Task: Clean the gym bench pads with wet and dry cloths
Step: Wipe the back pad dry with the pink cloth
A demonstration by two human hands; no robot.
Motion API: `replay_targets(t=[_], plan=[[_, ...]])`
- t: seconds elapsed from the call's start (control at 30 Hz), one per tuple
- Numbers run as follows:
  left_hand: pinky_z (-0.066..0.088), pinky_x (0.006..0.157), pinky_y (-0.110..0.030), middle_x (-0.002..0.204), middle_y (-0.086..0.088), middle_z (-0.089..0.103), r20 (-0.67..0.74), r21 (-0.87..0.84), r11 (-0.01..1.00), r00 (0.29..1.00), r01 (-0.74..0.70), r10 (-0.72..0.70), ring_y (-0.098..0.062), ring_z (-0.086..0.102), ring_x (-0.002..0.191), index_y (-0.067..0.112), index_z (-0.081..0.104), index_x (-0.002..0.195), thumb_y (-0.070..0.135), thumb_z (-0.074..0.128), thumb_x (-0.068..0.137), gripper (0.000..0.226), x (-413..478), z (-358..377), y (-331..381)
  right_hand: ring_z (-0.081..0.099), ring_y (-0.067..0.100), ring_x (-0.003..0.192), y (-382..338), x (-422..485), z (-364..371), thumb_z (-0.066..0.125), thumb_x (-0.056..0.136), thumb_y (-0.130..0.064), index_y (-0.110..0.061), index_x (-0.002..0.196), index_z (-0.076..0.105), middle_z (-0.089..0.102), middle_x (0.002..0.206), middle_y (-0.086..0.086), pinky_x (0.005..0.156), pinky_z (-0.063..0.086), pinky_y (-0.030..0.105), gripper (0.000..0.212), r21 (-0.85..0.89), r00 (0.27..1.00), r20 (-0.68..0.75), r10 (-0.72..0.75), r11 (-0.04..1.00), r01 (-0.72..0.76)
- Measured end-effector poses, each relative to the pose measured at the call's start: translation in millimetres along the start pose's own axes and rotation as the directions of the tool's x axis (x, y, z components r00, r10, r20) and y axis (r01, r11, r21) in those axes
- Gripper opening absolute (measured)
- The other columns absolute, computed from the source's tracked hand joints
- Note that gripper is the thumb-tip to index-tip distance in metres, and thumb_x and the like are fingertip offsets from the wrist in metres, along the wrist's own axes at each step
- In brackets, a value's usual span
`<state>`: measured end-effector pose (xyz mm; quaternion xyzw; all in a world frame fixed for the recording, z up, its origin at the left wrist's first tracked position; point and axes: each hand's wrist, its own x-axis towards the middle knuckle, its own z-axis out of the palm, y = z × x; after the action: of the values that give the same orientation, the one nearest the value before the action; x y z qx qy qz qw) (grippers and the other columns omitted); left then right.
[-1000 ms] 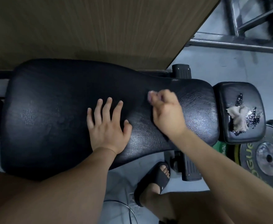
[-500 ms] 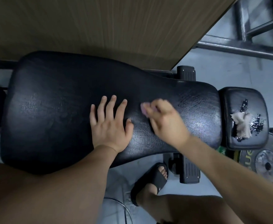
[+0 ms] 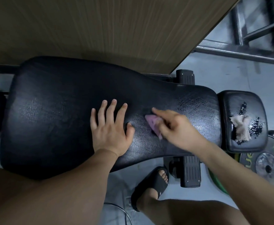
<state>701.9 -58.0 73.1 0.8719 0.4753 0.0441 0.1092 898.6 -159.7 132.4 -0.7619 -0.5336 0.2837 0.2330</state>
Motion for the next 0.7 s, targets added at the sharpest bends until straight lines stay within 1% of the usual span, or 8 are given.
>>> replay_targets(t=[0.1, 0.2, 0.3, 0.33, 0.47, 0.57, 0.63, 0.7], plan=[[0.01, 0.124, -0.056, 0.16, -0.004, 0.034, -0.007, 0.005, 1.0, 1.0, 0.002, -0.002, -0.029, 0.018, 0.154, 0.031, 0.043, 0.15, 0.05, 0.044, 0.09, 0.063, -0.3, 0.0, 0.0, 0.063, 0.03, 0.102, 16.2, 7.9, -9.4, 0.063, 0.098, -0.028, -0.007, 0.135, 0.063, 0.058, 0.116, 0.007, 0.088, 0.054, 0.034, 0.042, -0.305, 0.98, -0.196, 0.035, 0.948, -0.094], [0.01, 0.124, -0.056, 0.16, -0.004, 0.034, -0.009, 0.005, 1.0, 1.0, 0.001, -0.001, -0.029, 0.018, 0.154, 0.031, 0.043, 0.15, 0.049, 0.045, 0.09, 0.063, 0.3, 0.4, 0.8, 0.061, 0.026, 0.093, 10.8, 1.9, -8.6, 0.063, 0.098, -0.027, -0.011, 0.123, 0.065, 0.053, 0.116, 0.006, 0.075, 0.05, 0.028, 0.03, -0.304, 0.971, -0.236, -0.04, 0.952, -0.034], [0.011, 0.124, -0.057, 0.16, -0.004, 0.035, -0.012, 0.003, 1.0, 1.0, 0.001, -0.001, -0.029, 0.019, 0.153, 0.031, 0.044, 0.15, 0.049, 0.046, 0.089, 0.063, -0.3, 0.7, 0.6, 0.059, 0.024, 0.09, 10.5, -3.7, 1.2, 0.065, 0.097, -0.023, -0.018, 0.125, 0.064, 0.052, 0.112, 0.004, 0.072, 0.055, 0.034, 0.028, -0.312, 0.987, -0.084, -0.134, 0.945, 0.102], [0.011, 0.124, -0.057, 0.16, -0.004, 0.035, -0.012, 0.004, 1.0, 1.0, 0.001, -0.001, -0.029, 0.019, 0.153, 0.031, 0.044, 0.15, 0.049, 0.046, 0.089, 0.063, -0.5, 0.6, 0.7, 0.059, 0.027, 0.088, 14.5, -0.8, 4.1, 0.065, 0.097, -0.019, -0.017, 0.125, 0.065, 0.053, 0.11, 0.006, 0.069, 0.057, 0.038, 0.028, -0.328, 0.986, -0.082, -0.148, 0.938, 0.113], [0.011, 0.124, -0.057, 0.161, -0.003, 0.033, -0.005, 0.003, 1.0, 1.0, 0.004, -0.004, -0.029, 0.018, 0.154, 0.032, 0.042, 0.15, 0.049, 0.045, 0.09, 0.063, -0.3, 0.8, 0.5, 0.059, 0.032, 0.086, 15.5, 14.3, 20.5, 0.062, 0.094, -0.007, -0.009, 0.118, 0.069, 0.055, 0.107, 0.012, 0.069, 0.057, 0.043, 0.025, -0.308, 0.961, -0.264, -0.089, 0.951, 0.003], [0.011, 0.123, -0.057, 0.162, -0.004, 0.032, 0.0, 0.012, 1.0, 1.0, -0.004, 0.004, -0.029, 0.017, 0.154, 0.032, 0.04, 0.152, 0.049, 0.042, 0.091, 0.064, -0.3, 2.3, -0.3, 0.055, 0.029, 0.091, -3.2, -12.6, 46.7, 0.061, 0.098, -0.013, -0.004, 0.128, 0.066, 0.056, 0.111, 0.013, 0.075, 0.054, 0.042, 0.031, -0.31, 0.962, -0.086, -0.259, 0.925, 0.221], [0.011, 0.124, -0.057, 0.162, -0.004, 0.031, 0.004, 0.021, 1.0, 1.0, -0.006, 0.006, -0.03, 0.017, 0.154, 0.032, 0.039, 0.153, 0.049, 0.04, 0.091, 0.064, -0.2, 3.1, -0.7, 0.054, 0.028, 0.096, -12.9, -39.3, 51.8, 0.058, 0.103, -0.02, -0.008, 0.132, 0.064, 0.057, 0.115, 0.01, 0.077, 0.054, 0.041, 0.033, -0.269, 0.926, 0.073, -0.37, 0.887, 0.376], [0.01, 0.124, -0.057, 0.162, -0.004, 0.031, 0.006, 0.022, 1.0, 1.0, -0.006, 0.006, -0.029, 0.017, 0.154, 0.032, 0.038, 0.153, 0.049, 0.039, 0.092, 0.063, -0.4, 3.1, -0.8, 0.055, 0.027, 0.098, -10.6, -44.4, 45.4, 0.054, 0.106, -0.023, -0.013, 0.133, 0.064, 0.059, 0.119, 0.007, 0.077, 0.053, 0.035, 0.031, -0.299, 0.887, 0.149, -0.436, 0.836, 0.461]])
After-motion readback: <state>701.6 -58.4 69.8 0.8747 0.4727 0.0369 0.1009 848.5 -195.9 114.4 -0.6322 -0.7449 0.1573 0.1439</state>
